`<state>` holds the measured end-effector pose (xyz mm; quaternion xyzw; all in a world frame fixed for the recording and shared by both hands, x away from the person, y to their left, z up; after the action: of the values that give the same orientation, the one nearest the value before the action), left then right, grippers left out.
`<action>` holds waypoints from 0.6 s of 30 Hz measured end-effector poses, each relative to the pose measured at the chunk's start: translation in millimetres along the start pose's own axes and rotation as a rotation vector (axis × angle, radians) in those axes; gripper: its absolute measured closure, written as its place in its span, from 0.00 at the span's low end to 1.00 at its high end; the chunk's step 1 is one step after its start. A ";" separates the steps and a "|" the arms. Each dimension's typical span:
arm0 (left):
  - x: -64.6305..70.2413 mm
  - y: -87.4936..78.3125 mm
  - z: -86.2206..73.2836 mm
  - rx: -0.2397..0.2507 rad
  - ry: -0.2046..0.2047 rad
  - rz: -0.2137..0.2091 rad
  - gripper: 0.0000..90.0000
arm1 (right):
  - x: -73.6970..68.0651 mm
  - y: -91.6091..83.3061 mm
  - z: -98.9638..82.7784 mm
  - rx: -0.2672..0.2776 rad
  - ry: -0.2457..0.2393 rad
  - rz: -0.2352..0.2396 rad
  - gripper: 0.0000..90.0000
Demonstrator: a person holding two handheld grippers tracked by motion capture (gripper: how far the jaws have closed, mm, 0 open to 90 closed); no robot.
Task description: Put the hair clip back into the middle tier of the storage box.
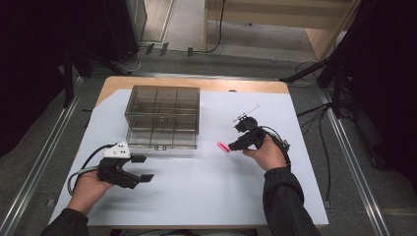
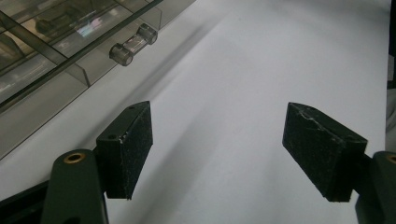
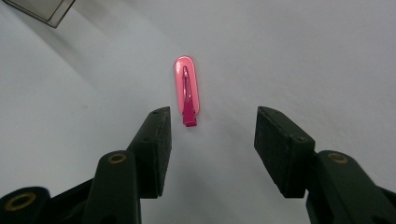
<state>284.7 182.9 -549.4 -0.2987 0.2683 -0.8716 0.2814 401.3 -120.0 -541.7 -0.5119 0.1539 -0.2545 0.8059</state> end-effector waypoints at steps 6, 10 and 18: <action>-0.3 0.0 0.2 0.002 0.001 0.001 0.28 | -4.7 4.9 1.3 -0.031 -0.033 -0.002 0.56; 0.2 0.2 -0.8 -0.002 0.001 0.002 0.28 | -6.0 6.9 1.3 -0.047 -0.038 0.006 0.56; -0.4 -1.8 -3.6 -0.004 -0.005 0.012 0.28 | -8.7 14.4 2.3 -0.082 -0.043 0.021 0.56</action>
<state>281.9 185.5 -550.9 -0.2996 0.2710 -0.8686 0.2870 399.0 -108.4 -553.8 -0.5481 0.1522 -0.2286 0.7900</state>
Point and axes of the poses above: each handheld gripper's, and its own axes: y roughly forward along the jaws, z roughly out of its top, x roughly to its right, the point moved 9 cm from there along y, roughly forward along the jaws, and after that the axes turned 15 degrees about -y, right-handed, at the moved point
